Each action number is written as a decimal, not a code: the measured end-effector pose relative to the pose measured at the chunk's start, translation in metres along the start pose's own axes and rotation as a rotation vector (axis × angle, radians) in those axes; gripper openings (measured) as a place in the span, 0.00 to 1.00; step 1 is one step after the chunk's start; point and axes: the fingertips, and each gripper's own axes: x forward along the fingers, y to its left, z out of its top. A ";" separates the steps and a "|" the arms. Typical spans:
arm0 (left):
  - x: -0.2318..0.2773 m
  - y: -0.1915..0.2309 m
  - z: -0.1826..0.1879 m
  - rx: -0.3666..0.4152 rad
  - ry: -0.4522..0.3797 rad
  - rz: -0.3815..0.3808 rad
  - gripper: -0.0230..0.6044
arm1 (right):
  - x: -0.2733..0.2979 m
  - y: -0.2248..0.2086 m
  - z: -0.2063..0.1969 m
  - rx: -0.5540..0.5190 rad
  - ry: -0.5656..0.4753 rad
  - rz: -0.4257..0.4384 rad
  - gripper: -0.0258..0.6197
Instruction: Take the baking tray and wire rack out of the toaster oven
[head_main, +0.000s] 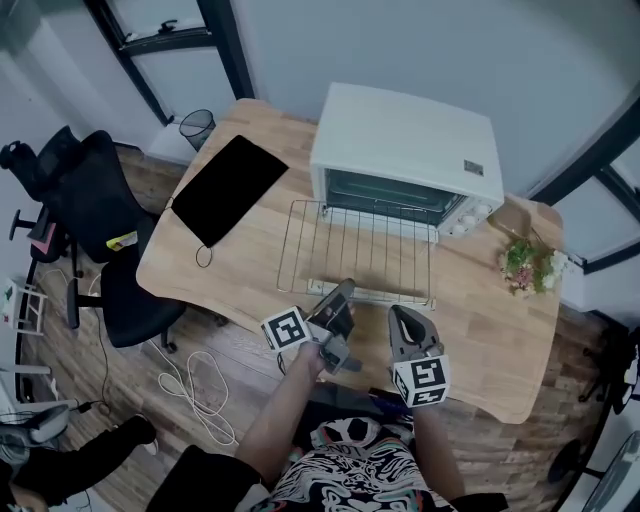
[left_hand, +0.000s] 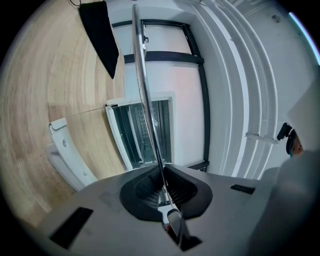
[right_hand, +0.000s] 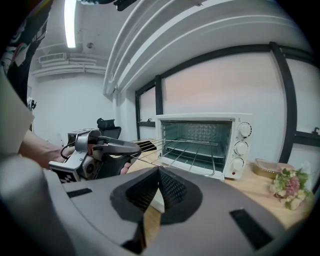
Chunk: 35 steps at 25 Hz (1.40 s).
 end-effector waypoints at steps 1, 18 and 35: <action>-0.003 0.001 0.001 -0.008 -0.009 0.001 0.06 | 0.001 0.002 -0.001 -0.002 0.002 0.007 0.04; -0.062 0.026 0.038 -0.041 -0.188 0.066 0.06 | 0.026 0.035 -0.011 -0.040 0.045 0.126 0.04; -0.115 0.047 0.085 -0.013 -0.337 0.144 0.06 | 0.049 0.049 -0.018 -0.056 0.083 0.194 0.04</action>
